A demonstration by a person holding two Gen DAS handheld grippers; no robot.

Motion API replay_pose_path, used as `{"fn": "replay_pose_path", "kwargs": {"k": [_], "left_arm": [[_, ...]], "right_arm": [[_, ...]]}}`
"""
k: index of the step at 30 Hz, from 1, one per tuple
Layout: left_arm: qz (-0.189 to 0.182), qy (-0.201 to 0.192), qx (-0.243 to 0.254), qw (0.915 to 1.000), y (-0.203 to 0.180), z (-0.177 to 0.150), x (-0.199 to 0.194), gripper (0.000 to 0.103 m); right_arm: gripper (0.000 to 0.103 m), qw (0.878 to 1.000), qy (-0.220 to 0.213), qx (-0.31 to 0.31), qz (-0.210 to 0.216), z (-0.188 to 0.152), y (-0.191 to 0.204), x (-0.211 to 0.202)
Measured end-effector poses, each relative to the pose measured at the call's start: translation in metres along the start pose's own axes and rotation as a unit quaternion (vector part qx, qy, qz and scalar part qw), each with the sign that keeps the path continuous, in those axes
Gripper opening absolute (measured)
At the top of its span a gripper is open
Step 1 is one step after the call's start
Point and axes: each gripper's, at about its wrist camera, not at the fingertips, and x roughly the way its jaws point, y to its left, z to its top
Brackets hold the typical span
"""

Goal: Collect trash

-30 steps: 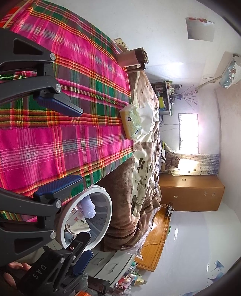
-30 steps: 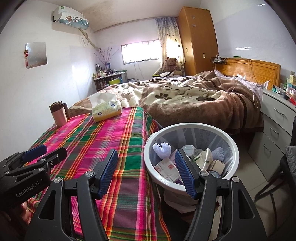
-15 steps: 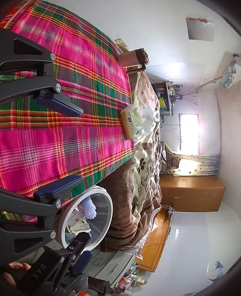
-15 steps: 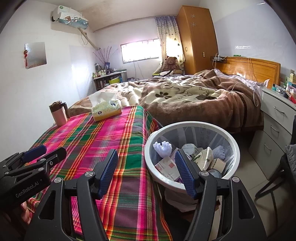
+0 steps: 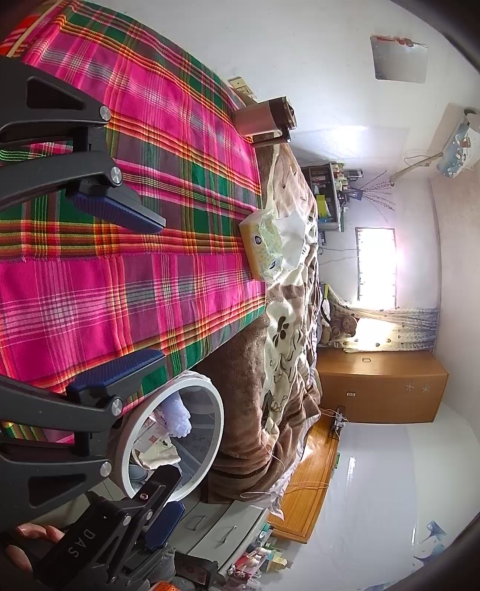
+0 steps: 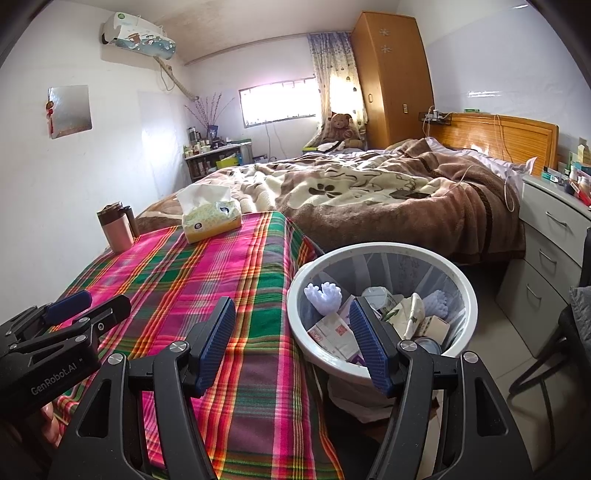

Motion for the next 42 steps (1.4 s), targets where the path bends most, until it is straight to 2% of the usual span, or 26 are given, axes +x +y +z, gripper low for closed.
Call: {"fn": "replay_pose_path", "kwargs": {"k": [42], "left_arm": [[0.006, -0.001, -0.004, 1.0, 0.0057, 0.0014, 0.0003, 0.065]], "right_arm": [[0.066, 1.0, 0.002, -0.003, 0.004, -0.0002, 0.0045, -0.001]]}}
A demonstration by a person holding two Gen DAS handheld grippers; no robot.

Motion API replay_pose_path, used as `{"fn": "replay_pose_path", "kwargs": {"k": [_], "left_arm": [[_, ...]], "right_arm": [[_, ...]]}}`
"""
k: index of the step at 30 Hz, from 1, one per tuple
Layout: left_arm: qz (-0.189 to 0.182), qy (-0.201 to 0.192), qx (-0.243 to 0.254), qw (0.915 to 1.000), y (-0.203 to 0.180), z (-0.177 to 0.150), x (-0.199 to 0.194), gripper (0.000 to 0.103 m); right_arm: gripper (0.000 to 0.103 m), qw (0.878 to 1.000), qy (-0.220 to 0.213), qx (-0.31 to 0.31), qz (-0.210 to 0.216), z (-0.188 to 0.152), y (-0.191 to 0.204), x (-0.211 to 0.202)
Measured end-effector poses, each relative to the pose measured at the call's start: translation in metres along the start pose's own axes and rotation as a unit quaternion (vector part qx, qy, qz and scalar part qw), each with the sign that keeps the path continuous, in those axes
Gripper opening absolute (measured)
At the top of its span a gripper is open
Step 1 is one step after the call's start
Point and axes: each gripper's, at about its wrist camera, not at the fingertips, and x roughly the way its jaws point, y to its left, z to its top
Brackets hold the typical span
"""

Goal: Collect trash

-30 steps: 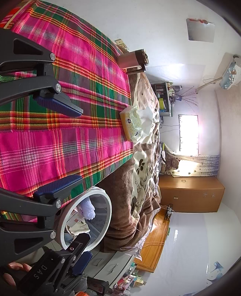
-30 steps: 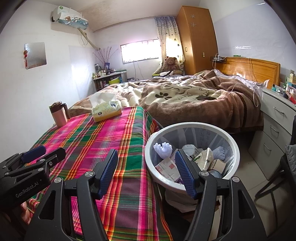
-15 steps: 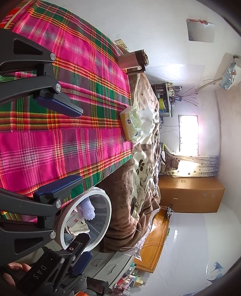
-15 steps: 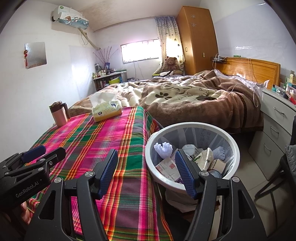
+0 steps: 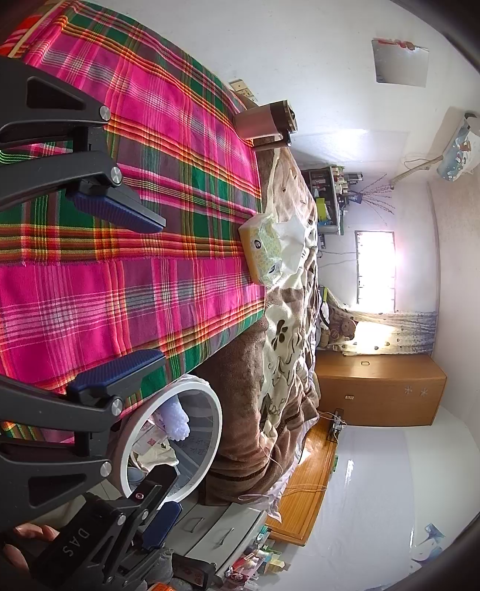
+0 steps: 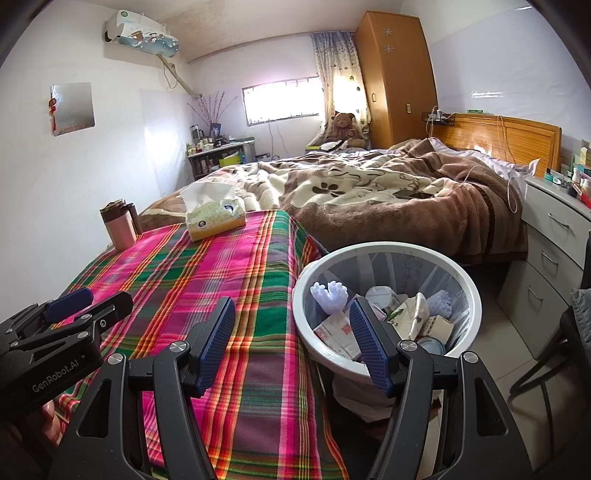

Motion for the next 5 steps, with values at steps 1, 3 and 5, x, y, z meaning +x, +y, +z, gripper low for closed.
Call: {"fn": "replay_pose_path", "kwargs": {"k": [1, 3, 5], "left_arm": [[0.001, 0.0, 0.0, 1.0, -0.0005, 0.0002, -0.0001, 0.065], [0.001, 0.0, -0.001, 1.0, -0.0006, 0.0002, 0.0001, 0.065], [0.0, 0.001, -0.001, 1.0, -0.0012, 0.0, 0.0004, 0.065]], "right_arm": [[0.066, 1.0, 0.0, 0.0, 0.0, 0.0, 0.0, 0.0001], [0.066, 1.0, 0.0, 0.0, 0.0, 0.0, 0.0, -0.0002], [0.066, 1.0, 0.0, 0.0, 0.0, 0.0, 0.0, 0.0]]}}
